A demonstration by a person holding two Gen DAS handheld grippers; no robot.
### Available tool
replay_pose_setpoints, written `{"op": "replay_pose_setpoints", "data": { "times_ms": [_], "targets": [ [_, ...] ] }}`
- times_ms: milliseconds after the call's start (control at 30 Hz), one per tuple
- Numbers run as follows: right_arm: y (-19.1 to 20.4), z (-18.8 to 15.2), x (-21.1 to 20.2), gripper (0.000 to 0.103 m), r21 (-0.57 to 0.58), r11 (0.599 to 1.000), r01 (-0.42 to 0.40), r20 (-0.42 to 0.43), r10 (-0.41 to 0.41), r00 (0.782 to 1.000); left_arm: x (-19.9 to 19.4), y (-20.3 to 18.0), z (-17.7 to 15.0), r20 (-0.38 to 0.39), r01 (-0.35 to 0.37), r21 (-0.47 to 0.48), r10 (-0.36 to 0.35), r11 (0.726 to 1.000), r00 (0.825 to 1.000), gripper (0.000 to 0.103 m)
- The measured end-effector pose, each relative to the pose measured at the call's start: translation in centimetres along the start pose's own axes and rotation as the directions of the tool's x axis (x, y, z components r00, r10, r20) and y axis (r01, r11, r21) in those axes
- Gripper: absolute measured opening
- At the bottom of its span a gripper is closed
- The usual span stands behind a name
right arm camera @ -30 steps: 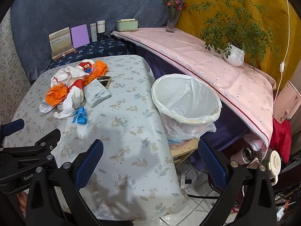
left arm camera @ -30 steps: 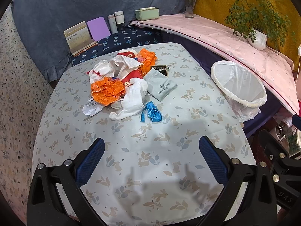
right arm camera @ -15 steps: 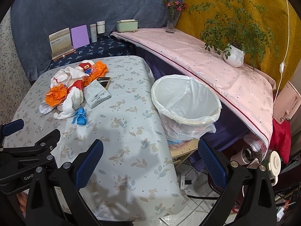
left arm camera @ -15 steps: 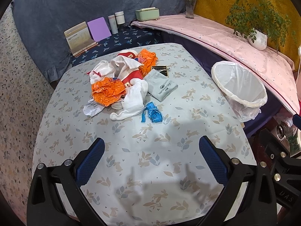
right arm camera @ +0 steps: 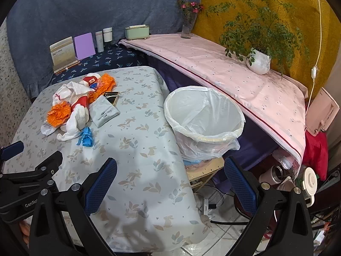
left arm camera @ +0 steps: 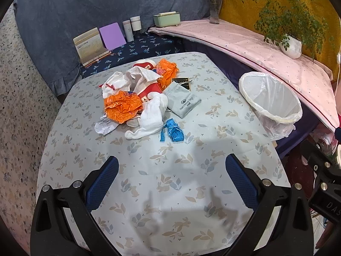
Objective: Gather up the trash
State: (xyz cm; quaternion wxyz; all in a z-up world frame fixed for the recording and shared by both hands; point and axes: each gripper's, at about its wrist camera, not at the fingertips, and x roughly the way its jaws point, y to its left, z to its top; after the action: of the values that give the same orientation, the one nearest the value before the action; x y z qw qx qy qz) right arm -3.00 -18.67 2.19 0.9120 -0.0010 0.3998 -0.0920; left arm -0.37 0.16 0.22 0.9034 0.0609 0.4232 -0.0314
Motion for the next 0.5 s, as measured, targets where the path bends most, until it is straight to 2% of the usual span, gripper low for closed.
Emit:
{"op": "replay_pose_setpoints", "data": {
  "times_ms": [300,500],
  "targets": [
    [-0.3,0.2,0.3,0.096,0.023,0.999,0.022,-0.001,-0.021,1.000,-0.2,0.2,0.0,0.051,0.004,-0.010,-0.004,1.000,0.999,0.096],
    [0.5,0.3,1.0,0.096,0.024,0.999,0.040,-0.002,-0.040,0.999,0.3,1.1,0.1,0.049,0.004,-0.016,-0.003,1.000,0.999,0.096]
  ]
}}
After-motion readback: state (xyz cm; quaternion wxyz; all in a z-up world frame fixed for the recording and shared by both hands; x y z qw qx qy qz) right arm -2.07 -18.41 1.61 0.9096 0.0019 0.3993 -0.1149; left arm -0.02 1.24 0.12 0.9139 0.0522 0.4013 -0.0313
